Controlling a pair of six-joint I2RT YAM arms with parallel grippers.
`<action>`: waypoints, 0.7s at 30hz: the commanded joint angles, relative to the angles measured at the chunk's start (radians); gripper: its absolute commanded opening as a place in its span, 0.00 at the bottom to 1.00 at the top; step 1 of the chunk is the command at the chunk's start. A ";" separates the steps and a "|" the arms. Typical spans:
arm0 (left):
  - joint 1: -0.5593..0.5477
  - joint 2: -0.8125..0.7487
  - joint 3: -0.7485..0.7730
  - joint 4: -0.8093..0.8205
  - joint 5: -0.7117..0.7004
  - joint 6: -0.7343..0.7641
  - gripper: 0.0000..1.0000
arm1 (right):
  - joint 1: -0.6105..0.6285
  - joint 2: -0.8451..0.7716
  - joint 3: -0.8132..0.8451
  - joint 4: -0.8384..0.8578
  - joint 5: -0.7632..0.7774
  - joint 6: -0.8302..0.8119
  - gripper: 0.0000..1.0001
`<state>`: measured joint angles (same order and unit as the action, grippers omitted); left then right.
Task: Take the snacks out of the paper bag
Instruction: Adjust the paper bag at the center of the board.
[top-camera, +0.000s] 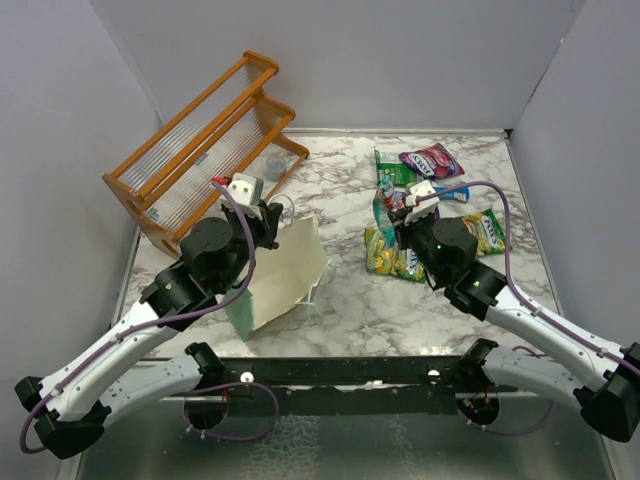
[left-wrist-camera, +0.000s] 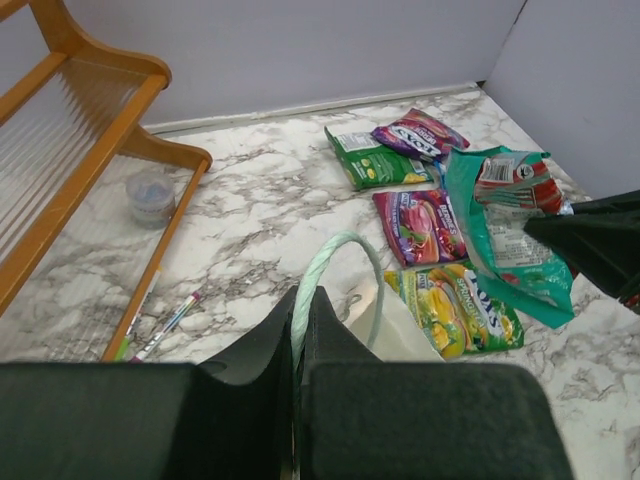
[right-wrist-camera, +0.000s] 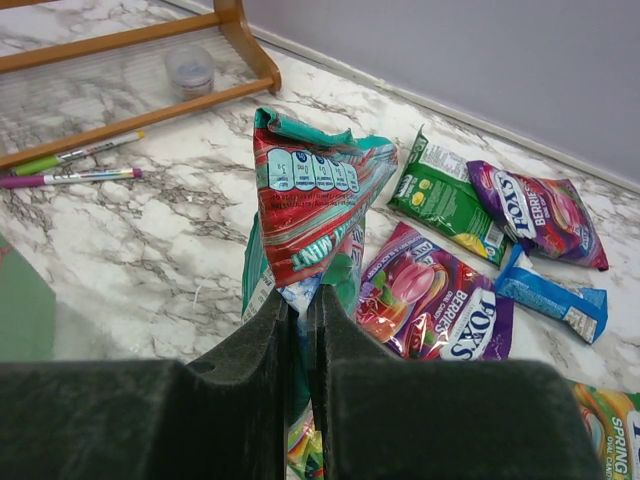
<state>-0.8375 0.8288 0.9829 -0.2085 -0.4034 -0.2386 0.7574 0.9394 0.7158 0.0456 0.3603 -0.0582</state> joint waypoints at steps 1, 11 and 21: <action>0.005 -0.086 -0.060 -0.040 -0.032 0.036 0.00 | -0.005 -0.005 -0.003 0.072 -0.025 -0.007 0.01; 0.006 -0.109 -0.103 -0.234 -0.343 -0.178 0.10 | -0.006 0.014 0.011 0.067 -0.055 0.006 0.02; 0.006 -0.112 0.113 -0.322 -0.349 -0.161 0.62 | -0.005 0.050 0.014 0.045 -0.043 -0.019 0.02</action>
<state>-0.8368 0.7296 0.9623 -0.4934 -0.7216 -0.3988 0.7574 0.9653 0.7147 0.0528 0.3256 -0.0578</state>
